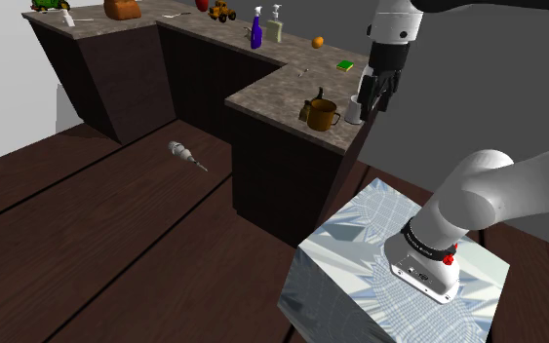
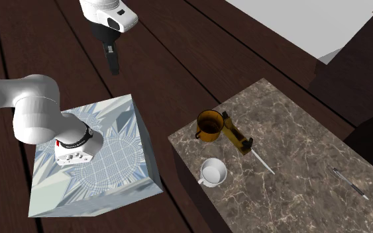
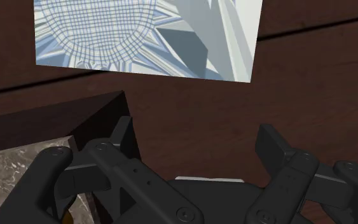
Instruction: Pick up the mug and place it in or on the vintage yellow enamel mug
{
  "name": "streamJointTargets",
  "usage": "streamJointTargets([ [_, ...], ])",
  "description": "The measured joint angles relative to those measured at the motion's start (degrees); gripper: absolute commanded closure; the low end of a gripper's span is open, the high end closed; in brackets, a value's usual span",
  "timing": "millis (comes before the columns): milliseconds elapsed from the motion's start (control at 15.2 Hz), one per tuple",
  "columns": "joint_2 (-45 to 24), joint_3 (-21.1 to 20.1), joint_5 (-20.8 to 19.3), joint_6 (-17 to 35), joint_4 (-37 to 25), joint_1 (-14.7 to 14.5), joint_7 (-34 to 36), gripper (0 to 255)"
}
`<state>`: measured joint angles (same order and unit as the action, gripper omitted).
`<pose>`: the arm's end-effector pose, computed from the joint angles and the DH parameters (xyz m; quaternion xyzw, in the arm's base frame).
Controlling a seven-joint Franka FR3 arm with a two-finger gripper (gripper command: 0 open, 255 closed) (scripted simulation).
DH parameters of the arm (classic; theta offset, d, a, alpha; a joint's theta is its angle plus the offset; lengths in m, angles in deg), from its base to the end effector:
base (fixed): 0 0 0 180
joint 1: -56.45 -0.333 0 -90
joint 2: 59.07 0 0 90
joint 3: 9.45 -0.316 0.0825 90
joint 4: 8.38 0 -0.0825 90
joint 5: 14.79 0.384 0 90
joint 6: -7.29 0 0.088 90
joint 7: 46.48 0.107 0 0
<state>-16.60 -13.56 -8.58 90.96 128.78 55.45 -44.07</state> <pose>0.3008 0.0444 0.5502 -0.9948 -0.0125 0.0980 0.0246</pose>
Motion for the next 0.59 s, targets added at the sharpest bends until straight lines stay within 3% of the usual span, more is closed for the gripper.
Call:
streamJointTargets([
  [132,-0.38,0.28,-0.37,0.55,0.07,0.26,-0.27,0],
  [594,-6.78,4.78,-5.46,9.88,1.36,4.11,-4.39,0],
])
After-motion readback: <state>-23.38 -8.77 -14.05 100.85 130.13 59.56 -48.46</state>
